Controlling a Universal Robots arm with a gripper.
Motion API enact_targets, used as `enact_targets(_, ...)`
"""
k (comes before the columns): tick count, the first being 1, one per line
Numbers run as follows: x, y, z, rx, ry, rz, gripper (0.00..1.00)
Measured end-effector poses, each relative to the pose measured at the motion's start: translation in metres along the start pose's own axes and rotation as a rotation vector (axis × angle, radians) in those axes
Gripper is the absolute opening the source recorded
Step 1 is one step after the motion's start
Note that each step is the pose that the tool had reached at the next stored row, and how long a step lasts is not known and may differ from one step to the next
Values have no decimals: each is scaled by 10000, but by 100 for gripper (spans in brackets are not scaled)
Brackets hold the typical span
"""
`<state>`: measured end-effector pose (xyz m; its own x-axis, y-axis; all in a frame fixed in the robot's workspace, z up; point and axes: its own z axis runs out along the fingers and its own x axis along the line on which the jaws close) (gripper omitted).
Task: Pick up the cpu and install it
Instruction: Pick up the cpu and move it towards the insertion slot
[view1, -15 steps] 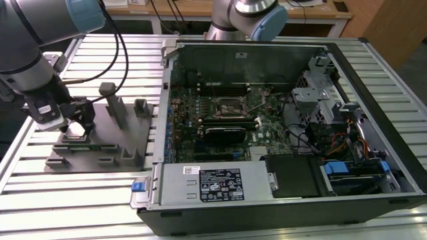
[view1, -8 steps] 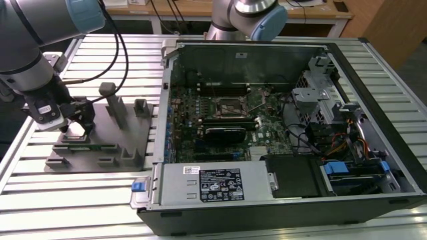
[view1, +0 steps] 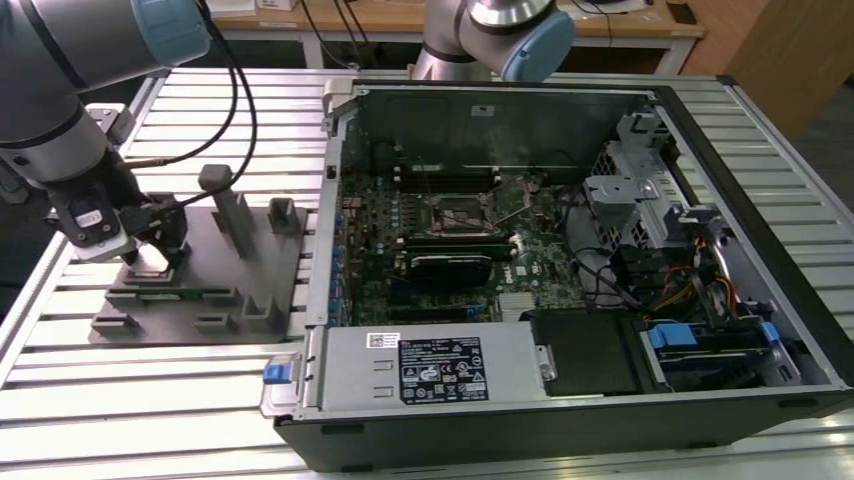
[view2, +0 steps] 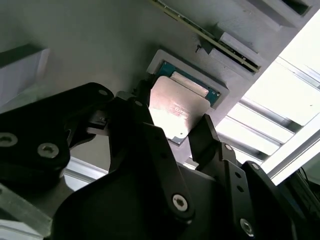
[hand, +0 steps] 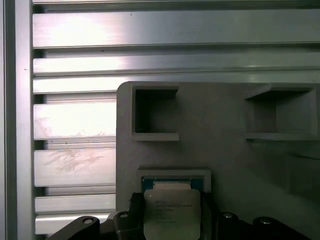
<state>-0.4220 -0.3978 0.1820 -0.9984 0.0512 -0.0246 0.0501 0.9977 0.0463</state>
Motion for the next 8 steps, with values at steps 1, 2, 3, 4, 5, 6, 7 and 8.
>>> enact_targets(1,0,1,-16,1,1,0,55)
enact_targets(2,-1,1,-32,1,2,0,55)
enact_targets(3,-1,2,-48,1,1,0,55)
enact_targets(4,-1,3,-65,1,1,0,55)
enact_targets(5,-2,4,-83,1,2,0,55)
enact_targets(6,-2,4,-100,1,2,0,55)
enact_targets(7,-3,5,-117,1,2,0,55)
enact_targets(8,-3,6,-135,1,2,0,55)
